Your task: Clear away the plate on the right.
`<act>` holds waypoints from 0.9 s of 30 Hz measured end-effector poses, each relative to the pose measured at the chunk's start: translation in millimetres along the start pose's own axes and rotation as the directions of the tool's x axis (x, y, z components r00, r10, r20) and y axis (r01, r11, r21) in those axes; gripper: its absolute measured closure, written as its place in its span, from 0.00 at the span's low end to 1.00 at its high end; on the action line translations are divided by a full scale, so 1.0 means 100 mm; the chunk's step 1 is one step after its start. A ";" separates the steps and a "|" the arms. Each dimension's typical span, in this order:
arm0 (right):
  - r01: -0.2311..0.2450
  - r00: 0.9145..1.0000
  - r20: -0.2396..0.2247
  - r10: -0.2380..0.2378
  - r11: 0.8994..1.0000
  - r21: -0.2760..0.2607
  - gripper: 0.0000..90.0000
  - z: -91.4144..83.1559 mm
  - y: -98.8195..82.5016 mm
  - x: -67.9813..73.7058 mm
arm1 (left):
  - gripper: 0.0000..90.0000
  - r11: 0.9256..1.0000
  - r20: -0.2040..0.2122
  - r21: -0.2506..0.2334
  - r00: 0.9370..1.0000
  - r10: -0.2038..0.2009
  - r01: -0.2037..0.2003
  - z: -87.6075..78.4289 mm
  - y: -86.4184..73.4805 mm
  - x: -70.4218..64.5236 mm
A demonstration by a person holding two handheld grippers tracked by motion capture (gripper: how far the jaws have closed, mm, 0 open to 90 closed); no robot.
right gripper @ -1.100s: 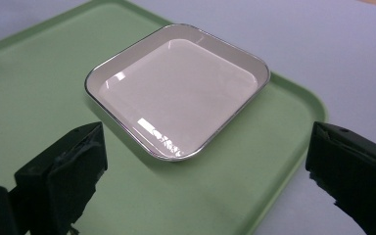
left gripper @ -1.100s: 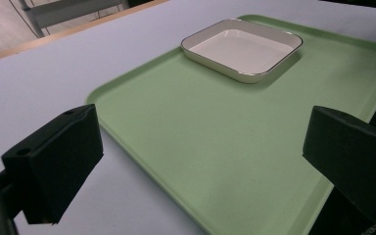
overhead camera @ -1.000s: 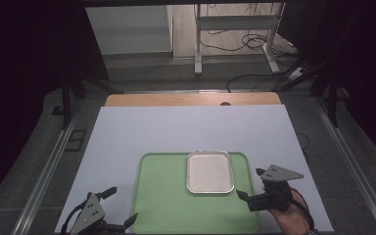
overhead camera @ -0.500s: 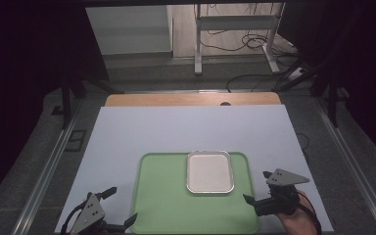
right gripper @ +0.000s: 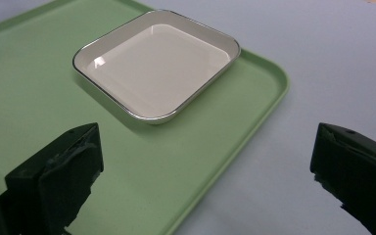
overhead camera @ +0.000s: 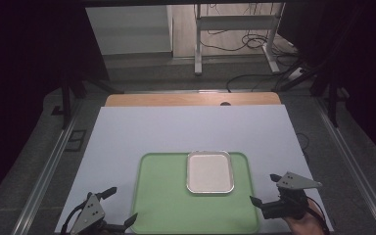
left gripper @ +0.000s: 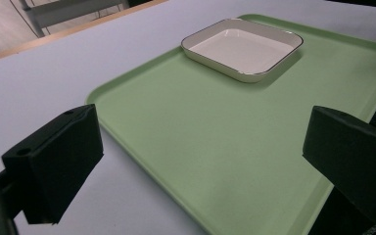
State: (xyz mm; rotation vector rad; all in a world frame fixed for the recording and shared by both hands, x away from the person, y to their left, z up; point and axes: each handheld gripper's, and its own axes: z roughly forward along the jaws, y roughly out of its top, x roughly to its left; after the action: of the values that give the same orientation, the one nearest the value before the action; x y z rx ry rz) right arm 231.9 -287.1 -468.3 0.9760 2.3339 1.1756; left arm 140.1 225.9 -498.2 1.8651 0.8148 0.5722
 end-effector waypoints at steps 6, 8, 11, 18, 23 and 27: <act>-0.022 0.999 0.027 0.022 1.000 -0.018 0.00 -0.06 -0.05 -0.01 | 0.01 1.000 -0.001 0.001 1.000 0.000 0.000 0.00 0.00 0.00; -0.041 0.999 0.027 0.042 0.999 -0.030 0.00 -0.07 -0.07 -0.02 | 0.01 1.000 -0.001 0.001 1.000 0.000 0.000 0.00 0.00 0.00; -0.050 0.998 0.046 0.052 0.998 -0.040 0.00 -0.10 -0.09 -0.03 | 0.02 1.000 -0.001 0.001 1.000 -0.001 0.001 0.00 0.00 0.00; -0.062 0.996 0.066 0.065 0.997 -0.048 0.00 -0.17 -0.15 -0.05 | 0.02 1.000 -0.001 0.001 1.000 -0.002 0.002 0.00 0.00 0.00; -0.065 0.995 0.075 0.069 0.996 -0.056 0.00 -0.21 -0.20 -0.06 | 0.02 1.000 -0.001 0.001 1.000 -0.002 0.002 0.00 0.00 0.00; -0.064 0.994 0.081 0.069 0.996 -0.059 0.00 -0.23 -0.23 -0.07 | 0.02 1.000 -0.002 0.001 1.000 -0.002 0.002 0.00 0.00 0.00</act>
State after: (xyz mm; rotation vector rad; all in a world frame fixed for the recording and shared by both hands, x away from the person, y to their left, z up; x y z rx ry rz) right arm 213.7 -314.3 -472.9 1.0695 2.2073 1.1961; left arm 140.2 225.8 -498.2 1.8648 0.8183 0.5724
